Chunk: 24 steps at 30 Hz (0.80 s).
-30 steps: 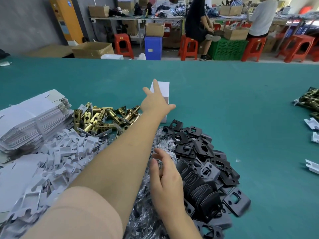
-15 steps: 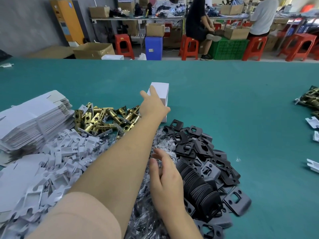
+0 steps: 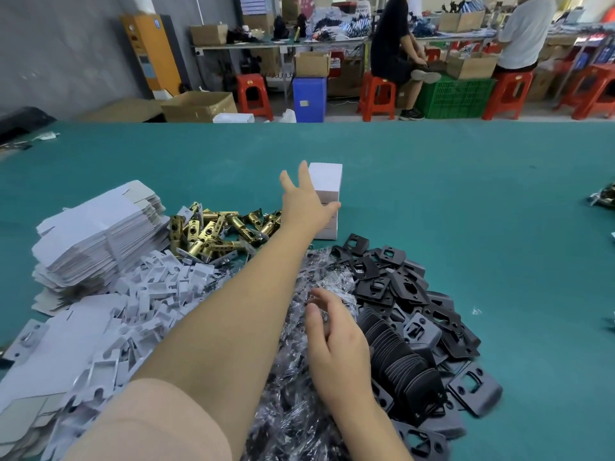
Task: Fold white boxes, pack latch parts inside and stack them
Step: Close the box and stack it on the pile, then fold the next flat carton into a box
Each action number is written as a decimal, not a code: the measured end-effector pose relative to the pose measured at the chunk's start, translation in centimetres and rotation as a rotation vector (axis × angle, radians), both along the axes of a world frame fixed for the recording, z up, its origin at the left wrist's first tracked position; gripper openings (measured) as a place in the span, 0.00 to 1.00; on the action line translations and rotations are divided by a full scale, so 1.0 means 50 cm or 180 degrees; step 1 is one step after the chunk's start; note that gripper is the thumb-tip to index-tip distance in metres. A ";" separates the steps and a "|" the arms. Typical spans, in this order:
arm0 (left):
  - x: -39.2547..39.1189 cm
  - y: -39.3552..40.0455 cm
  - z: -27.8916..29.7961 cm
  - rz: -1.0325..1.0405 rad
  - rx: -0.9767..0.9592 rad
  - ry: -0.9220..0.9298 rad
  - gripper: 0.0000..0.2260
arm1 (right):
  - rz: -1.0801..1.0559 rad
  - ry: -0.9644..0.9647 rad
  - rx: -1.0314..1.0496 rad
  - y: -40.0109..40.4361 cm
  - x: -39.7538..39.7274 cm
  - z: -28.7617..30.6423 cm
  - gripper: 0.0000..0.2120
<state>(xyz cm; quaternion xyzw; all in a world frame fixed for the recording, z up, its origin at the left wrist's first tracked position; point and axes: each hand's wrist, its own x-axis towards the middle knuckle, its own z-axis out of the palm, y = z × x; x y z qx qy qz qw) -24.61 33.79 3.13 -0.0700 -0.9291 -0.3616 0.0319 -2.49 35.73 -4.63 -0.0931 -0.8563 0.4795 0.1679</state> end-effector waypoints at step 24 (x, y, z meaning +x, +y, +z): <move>0.318 -0.701 -0.050 0.1344 -0.1765 -0.0385 0.10 | 0.0334 0.0286 0.0270 0.012 0.077 0.040 0.17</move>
